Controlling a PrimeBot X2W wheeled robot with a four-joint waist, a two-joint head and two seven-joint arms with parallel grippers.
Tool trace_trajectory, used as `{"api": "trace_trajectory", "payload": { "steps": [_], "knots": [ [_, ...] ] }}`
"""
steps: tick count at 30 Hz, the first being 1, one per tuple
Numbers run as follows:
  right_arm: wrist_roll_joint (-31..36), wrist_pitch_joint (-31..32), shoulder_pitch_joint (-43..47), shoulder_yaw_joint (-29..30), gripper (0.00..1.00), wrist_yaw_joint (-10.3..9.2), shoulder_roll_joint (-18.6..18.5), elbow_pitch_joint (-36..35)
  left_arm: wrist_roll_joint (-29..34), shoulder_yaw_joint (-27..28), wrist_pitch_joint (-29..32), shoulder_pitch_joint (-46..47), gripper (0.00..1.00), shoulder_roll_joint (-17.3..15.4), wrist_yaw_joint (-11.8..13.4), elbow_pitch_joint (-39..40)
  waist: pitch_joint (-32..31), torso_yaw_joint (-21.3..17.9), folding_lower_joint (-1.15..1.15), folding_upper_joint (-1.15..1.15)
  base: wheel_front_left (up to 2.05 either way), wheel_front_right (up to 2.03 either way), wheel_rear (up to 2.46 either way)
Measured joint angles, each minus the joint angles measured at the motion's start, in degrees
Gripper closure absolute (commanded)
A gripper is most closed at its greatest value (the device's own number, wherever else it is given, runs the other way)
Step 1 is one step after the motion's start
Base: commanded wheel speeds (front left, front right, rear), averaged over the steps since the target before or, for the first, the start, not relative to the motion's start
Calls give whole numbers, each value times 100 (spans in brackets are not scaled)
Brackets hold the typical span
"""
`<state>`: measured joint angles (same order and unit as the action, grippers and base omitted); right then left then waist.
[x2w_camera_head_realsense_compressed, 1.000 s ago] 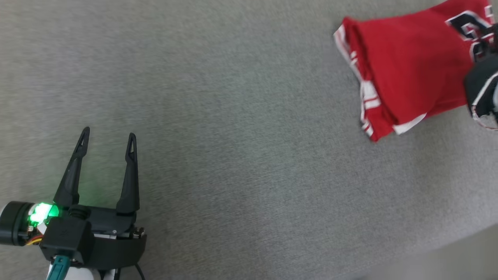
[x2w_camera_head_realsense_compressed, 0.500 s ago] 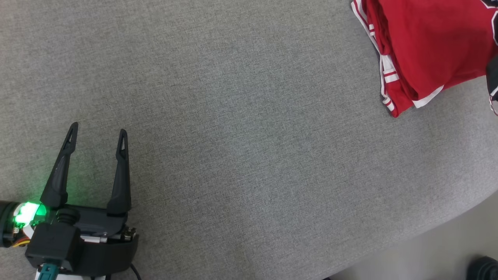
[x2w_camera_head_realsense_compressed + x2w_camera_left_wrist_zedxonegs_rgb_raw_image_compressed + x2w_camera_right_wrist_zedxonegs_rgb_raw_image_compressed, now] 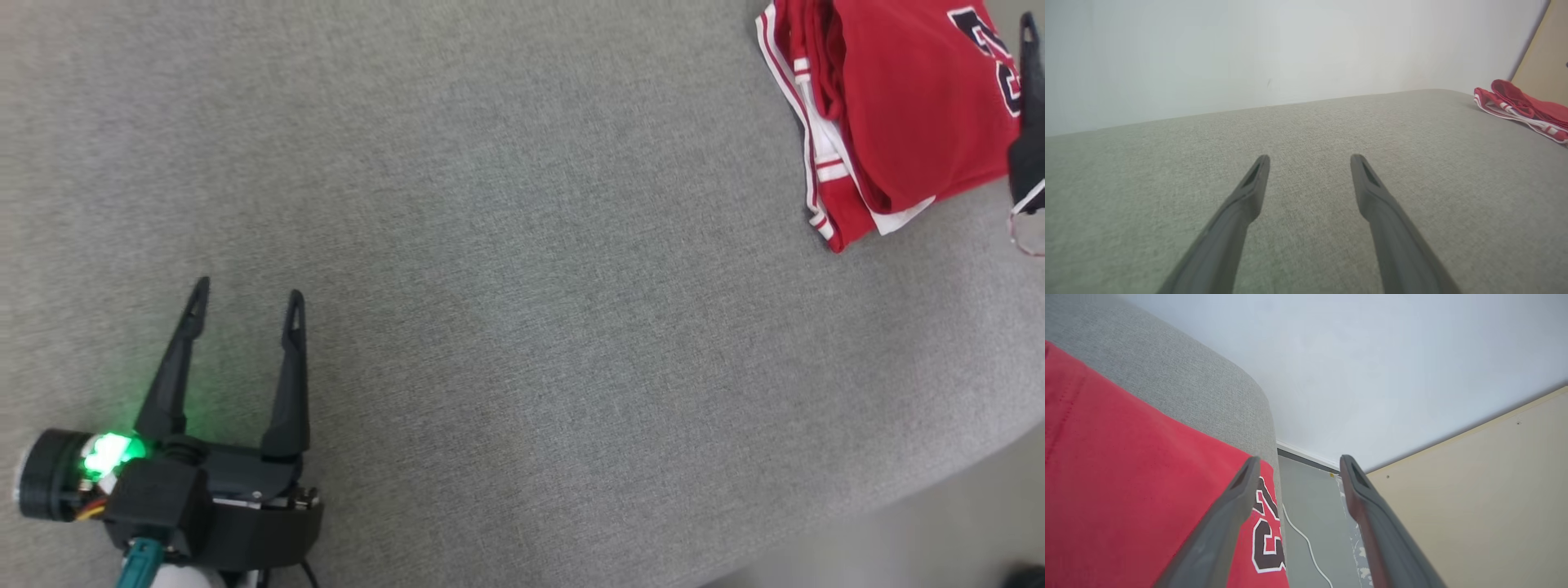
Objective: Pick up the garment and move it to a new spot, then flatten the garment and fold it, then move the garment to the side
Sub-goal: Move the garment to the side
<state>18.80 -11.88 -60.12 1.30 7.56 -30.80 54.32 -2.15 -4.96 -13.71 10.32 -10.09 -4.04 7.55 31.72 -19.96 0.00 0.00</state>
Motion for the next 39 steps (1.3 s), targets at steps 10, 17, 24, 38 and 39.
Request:
{"api": "trace_trajectory", "payload": {
  "steps": [10, 17, 24, 38, 39],
  "knots": [
    [-761, -303, 1082, 343, 0, 0, 675, -846, -200, 18, -129, -194, 0, 332, 198, -583, -633, 359, -1, 0, 0, 0, 0],
    [-1454, -292, 2564, 475, 0, 0, 1357, -2310, -387, 285, -133, -633, 0, 505, 313, -673, -1308, 612, -1, 0, 0, 0, 0],
    [-1680, 138, 4192, 552, 0, 0, 1891, -3742, -492, 494, -133, -1173, 0, 635, 414, -866, -2036, 856, -2, -1, 0, 0, 0],
    [-2323, 169, 5566, 673, 0, 0, 2541, -4242, -649, 816, -134, -1715, 0, 708, 452, -1354, -3004, 1454, -2, -1, 0, 0, 0],
    [-2327, 146, 5606, 691, 0, 0, 2582, -4213, -649, 824, -134, -1718, 0, 709, 446, -1382, -3036, 1496, -1, -1, 0, 0, 0]
  ]
}}
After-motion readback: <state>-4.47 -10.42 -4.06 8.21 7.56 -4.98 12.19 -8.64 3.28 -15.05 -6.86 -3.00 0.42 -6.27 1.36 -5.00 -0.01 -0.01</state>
